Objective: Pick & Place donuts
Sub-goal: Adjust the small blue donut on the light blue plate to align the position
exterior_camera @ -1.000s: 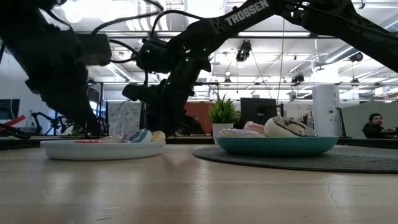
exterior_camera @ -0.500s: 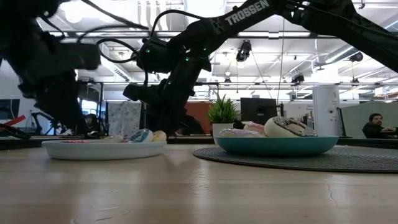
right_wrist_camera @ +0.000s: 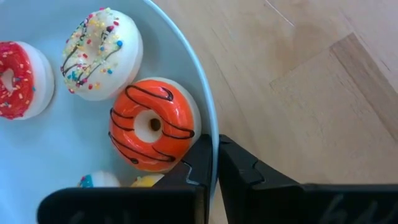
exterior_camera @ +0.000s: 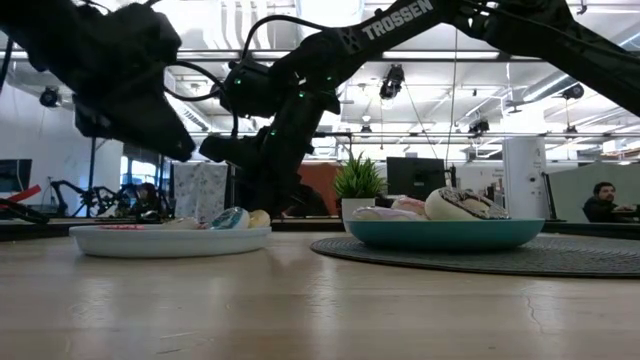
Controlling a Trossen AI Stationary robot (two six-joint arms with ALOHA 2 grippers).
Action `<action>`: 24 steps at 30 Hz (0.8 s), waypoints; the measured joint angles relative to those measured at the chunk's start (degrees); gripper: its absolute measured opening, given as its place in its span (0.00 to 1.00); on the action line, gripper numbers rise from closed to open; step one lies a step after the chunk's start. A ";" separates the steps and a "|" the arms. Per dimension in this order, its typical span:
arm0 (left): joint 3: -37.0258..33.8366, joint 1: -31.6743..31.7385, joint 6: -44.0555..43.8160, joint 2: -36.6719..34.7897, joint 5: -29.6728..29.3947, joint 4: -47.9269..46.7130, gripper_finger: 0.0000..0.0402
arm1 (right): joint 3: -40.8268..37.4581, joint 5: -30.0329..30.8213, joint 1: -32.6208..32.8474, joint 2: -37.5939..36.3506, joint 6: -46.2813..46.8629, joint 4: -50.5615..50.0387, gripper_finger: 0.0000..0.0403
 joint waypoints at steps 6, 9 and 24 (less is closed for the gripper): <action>-0.99 0.86 -2.32 3.73 -2.93 2.86 0.19 | 0.00 -1.50 0.43 0.00 2.10 0.32 0.03; -0.97 0.70 -4.24 4.35 -2.75 2.86 0.19 | -0.02 -2.32 0.68 0.00 2.38 0.47 0.03; -0.99 -2.54 -9.18 2.36 0.14 -3.74 0.19 | -0.07 -2.33 0.64 -2.34 -2.15 2.01 0.08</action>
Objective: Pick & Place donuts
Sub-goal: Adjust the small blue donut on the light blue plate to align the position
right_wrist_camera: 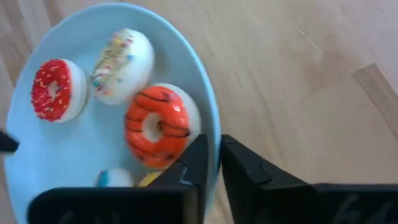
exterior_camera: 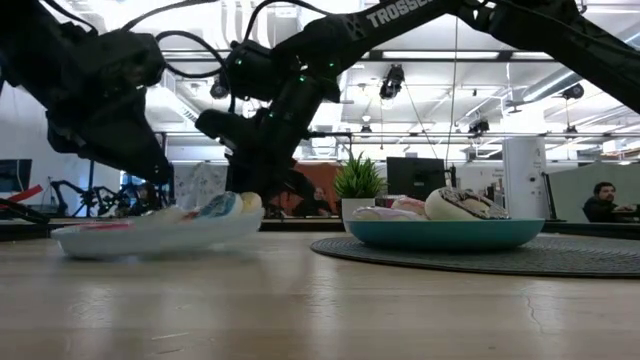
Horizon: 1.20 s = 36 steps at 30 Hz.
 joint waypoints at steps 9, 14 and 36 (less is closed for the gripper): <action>-0.04 -0.31 -2.95 -3.69 0.77 -8.43 0.19 | 0.00 0.49 -0.02 -0.31 -2.25 -0.07 0.34; -0.71 -2.86 -10.35 -9.57 0.24 -20.37 0.19 | 0.00 2.88 0.00 -3.91 -13.91 -1.19 0.43; -17.53 2.91 -25.41 -26.95 15.74 -15.47 0.20 | -4.26 4.38 1.27 -9.95 -20.04 -7.66 0.55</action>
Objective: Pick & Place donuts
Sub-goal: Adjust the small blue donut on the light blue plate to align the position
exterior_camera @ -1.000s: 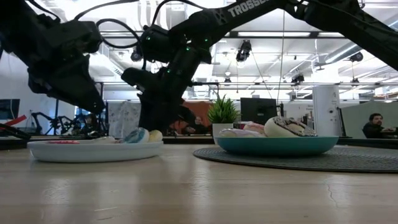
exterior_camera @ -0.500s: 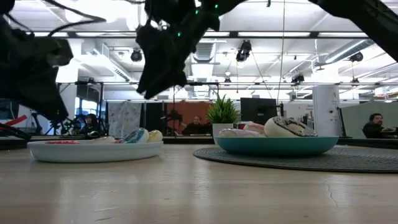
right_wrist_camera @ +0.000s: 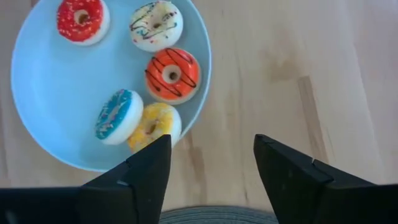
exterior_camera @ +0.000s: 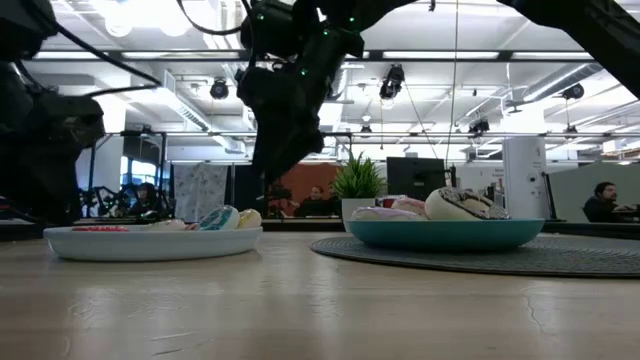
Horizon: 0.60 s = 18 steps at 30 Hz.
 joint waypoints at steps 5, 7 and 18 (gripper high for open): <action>0.07 3.46 1.23 -0.08 0.06 0.77 0.26 | -1.08 -0.03 0.15 -0.52 2.57 0.17 0.59; 0.13 4.52 2.87 -0.46 0.17 1.31 0.31 | -1.52 -0.05 0.20 -0.80 3.53 0.30 0.61; 0.13 7.02 9.62 -0.43 2.19 6.73 0.45 | -3.52 0.03 0.49 -2.73 6.42 -0.02 0.62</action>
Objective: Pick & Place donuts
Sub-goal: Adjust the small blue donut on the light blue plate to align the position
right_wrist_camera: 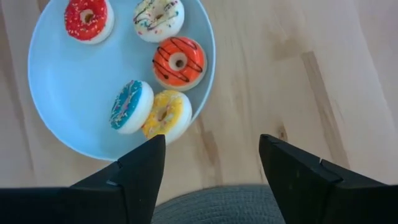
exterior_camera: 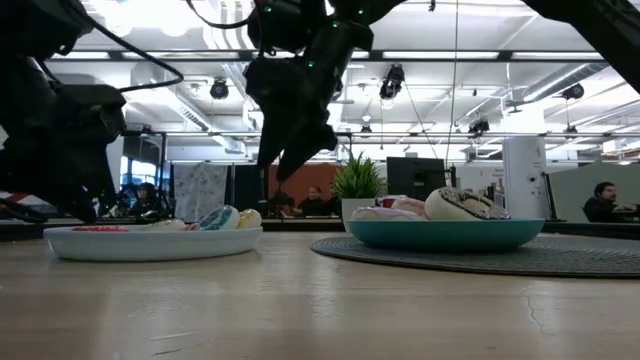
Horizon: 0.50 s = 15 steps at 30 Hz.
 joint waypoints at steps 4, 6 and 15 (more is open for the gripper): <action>-0.33 0.78 0.19 1.36 0.01 -0.38 0.43 | 0.11 -0.27 0.44 -0.09 1.09 -1.21 0.62; -0.33 1.04 0.21 2.28 0.00 -0.29 0.41 | 0.11 -0.29 0.82 -0.09 1.49 -1.61 0.62; -0.33 2.66 3.46 6.77 0.79 3.75 0.24 | 0.11 -0.50 2.69 -0.09 2.77 -1.87 0.57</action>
